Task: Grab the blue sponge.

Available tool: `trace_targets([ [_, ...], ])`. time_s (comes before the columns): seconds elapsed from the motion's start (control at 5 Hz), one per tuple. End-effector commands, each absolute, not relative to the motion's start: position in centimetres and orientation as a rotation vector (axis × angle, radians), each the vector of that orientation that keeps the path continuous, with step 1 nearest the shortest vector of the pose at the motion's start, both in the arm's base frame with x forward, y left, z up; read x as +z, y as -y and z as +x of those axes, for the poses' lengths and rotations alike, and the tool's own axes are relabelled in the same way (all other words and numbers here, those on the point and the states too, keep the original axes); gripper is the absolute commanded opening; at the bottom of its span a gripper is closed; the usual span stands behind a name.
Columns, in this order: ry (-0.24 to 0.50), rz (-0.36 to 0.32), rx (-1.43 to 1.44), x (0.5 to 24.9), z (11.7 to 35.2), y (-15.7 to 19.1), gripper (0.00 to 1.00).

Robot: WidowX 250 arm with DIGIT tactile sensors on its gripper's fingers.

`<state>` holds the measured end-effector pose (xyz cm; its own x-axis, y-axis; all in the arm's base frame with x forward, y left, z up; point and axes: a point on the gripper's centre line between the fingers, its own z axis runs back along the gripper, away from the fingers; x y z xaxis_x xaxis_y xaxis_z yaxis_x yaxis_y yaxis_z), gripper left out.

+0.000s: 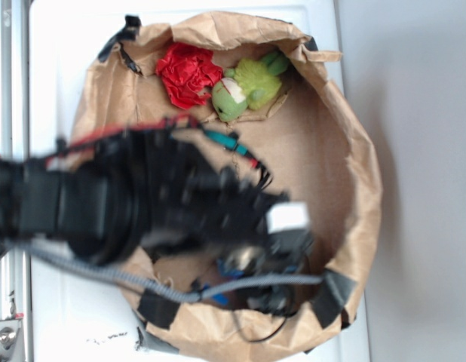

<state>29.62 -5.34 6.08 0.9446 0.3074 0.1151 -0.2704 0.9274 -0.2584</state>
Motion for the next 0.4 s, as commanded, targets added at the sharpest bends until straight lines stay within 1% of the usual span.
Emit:
trace_targets([
  [0.0, 0.300, -0.209, 0.379, 13.6, 29.4, 1.6, 0.00],
  [0.2, 0.358, -0.030, 0.406, 14.7, 27.7, -0.2, 0.00],
])
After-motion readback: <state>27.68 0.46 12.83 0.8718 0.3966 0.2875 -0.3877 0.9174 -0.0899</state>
